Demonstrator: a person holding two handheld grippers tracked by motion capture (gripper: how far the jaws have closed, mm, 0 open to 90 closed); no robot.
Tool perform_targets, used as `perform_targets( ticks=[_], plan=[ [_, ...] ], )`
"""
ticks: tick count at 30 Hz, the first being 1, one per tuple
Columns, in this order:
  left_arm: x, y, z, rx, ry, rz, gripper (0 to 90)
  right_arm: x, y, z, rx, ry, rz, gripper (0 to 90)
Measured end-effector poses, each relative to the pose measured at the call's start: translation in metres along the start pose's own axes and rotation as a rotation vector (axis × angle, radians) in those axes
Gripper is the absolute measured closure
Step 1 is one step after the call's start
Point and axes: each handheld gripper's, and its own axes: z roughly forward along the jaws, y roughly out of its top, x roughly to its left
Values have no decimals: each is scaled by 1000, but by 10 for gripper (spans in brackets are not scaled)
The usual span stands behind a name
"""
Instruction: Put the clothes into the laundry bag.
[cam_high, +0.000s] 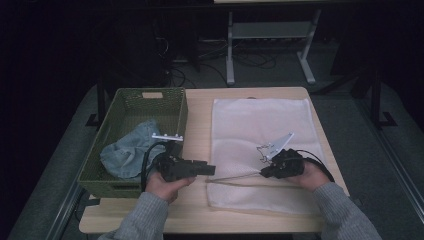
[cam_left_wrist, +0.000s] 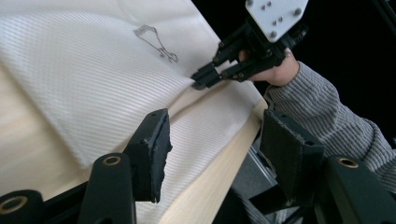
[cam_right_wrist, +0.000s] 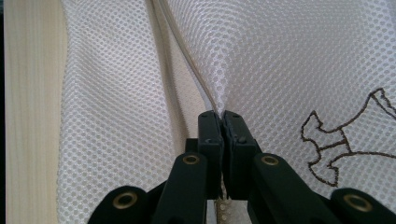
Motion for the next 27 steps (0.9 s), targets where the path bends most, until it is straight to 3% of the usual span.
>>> perform_targets(
  ticks=[11,20,27],
  plan=[
    [10,3,-31,-46,23,-15,409,0,6,-4,-2,0,-9,867],
    [18,4,-46,-46,53,-11,406,-1,6,-3,0,5,-6,867],
    [30,5,-66,-87,65,-46,398,-1,6,-4,-8,-1,-5,867]
  ],
)
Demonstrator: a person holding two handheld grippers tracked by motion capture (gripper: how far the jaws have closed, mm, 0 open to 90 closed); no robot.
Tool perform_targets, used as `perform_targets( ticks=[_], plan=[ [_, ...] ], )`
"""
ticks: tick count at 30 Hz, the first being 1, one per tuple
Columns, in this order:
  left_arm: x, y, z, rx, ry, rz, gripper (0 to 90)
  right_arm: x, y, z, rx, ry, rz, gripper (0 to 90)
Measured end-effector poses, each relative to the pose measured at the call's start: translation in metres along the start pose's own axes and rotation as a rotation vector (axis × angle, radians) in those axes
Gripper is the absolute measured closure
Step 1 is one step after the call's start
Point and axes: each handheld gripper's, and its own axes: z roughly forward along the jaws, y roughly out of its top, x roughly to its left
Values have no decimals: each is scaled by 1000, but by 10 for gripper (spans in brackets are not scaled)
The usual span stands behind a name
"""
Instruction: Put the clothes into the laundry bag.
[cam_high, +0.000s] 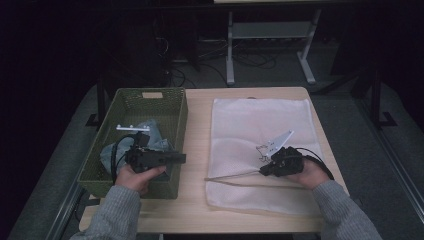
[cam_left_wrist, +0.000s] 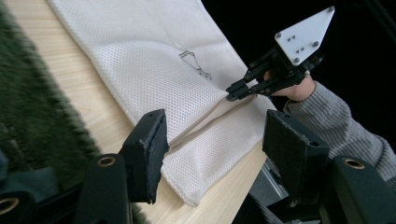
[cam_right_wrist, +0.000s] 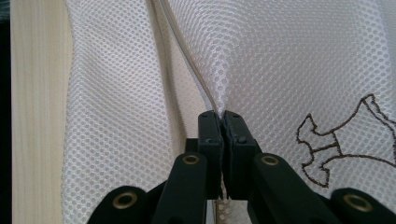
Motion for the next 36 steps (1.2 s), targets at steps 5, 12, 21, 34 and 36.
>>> perform_targets(
  ticks=[5,12,21,34,36],
  plan=[
    [8,0,-11,-15,27,-11,399,0,0,1,3,-1,-2,867],
    [22,-1,-29,-38,76,-32,388,0,0,0,0,0,4,867],
    [37,-3,-50,-62,145,-67,374,0,1,2,4,0,-2,867],
    [53,2,-72,-75,246,-99,351,1,2,3,6,0,-1,867],
    [55,3,-76,-77,268,-101,345,1,2,4,5,1,-4,867]
  ],
)
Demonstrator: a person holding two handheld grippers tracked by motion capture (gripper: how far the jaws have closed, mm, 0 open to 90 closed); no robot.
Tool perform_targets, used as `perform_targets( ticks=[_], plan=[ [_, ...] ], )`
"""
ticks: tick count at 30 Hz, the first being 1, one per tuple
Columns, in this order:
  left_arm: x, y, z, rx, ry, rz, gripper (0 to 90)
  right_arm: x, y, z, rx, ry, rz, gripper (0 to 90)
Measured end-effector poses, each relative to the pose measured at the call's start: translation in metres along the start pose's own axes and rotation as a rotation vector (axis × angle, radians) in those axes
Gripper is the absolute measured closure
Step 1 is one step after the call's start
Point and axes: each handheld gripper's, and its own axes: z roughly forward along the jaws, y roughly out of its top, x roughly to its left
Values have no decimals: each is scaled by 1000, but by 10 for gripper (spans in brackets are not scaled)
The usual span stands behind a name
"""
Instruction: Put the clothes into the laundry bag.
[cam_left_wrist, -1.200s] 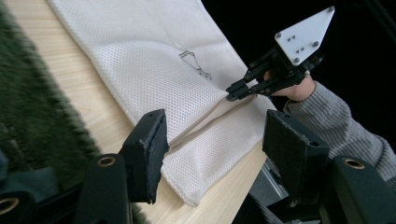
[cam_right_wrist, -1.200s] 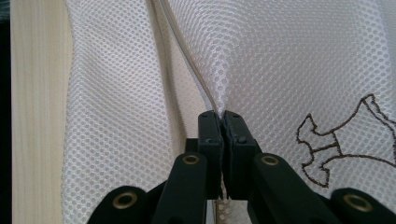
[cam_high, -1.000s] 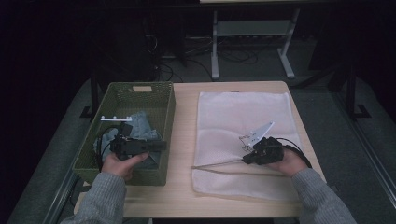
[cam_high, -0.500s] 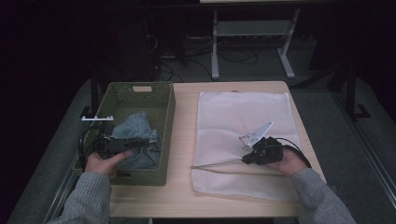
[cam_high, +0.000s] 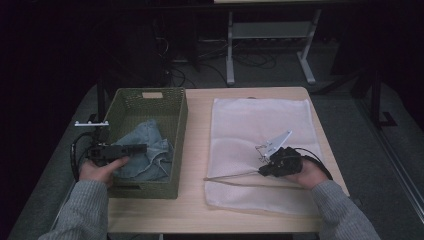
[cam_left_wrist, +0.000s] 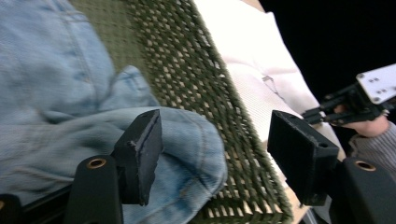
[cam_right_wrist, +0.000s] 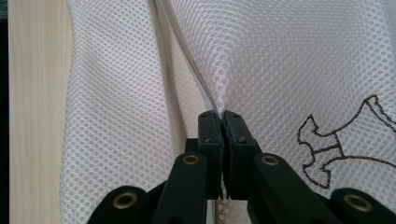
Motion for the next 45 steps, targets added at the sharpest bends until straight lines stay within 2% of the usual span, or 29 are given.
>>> perform_targets(
  ticks=[7,10,16,20,23,26,28,37,41,45],
  plan=[
    [13,0,-9,-3,96,-7,323,0,1,1,1,3,-2,867],
    [15,1,-10,5,134,3,320,0,1,2,3,4,-3,867],
    [20,1,-15,18,184,2,311,0,1,3,3,8,0,867],
    [24,-1,-15,48,228,-1,305,-1,2,4,4,10,-3,867],
    [25,0,-9,100,274,9,287,-1,2,5,2,13,-4,867],
    [27,1,2,177,278,-3,269,-1,3,6,6,13,-2,867],
    [26,4,12,231,302,9,268,-1,3,7,7,14,-4,868],
    [30,18,51,415,317,-6,166,-2,3,7,4,19,-2,869],
    [31,20,64,464,333,0,145,-2,3,8,2,18,-2,869],
    [33,20,70,481,357,2,150,-2,3,8,-1,15,-3,869]
  ],
)
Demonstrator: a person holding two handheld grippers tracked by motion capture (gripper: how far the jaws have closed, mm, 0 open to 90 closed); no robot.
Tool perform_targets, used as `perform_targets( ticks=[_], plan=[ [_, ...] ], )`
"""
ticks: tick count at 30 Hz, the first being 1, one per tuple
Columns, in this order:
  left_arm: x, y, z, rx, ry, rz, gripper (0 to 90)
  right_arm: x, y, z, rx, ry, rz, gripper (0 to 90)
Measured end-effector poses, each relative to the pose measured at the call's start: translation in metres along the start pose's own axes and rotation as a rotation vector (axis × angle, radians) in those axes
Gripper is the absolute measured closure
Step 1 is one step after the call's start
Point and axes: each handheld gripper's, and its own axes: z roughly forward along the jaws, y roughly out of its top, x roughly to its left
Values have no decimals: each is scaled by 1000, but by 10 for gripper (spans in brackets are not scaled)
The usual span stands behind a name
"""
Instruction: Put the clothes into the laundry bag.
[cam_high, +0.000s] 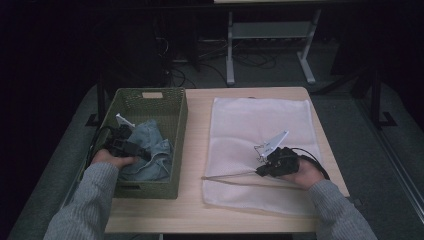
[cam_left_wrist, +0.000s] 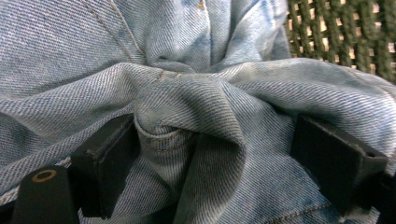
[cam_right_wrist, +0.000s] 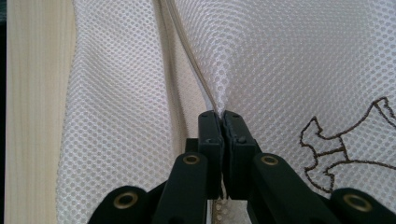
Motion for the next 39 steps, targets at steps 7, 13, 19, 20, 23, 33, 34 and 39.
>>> perform_targets(
  ticks=[7,13,19,20,23,33,34,39],
  plan=[
    [-4,2,10,55,122,47,208,2,2,1,3,-5,-5,869],
    [-7,5,16,97,184,65,265,2,4,3,3,-7,-5,868],
    [-7,8,23,129,237,70,400,3,6,5,4,-7,-9,868],
    [-8,8,25,132,250,70,424,3,6,5,3,-8,-8,868],
    [-8,8,27,135,267,75,473,3,6,5,0,-11,-10,869],
    [-9,8,30,131,297,87,618,4,7,1,-11,-22,-8,869],
    [-8,8,30,134,298,90,630,4,7,1,-13,-22,-8,869],
    [-5,8,29,122,281,73,667,4,6,0,-17,-20,-6,870]
  ],
)
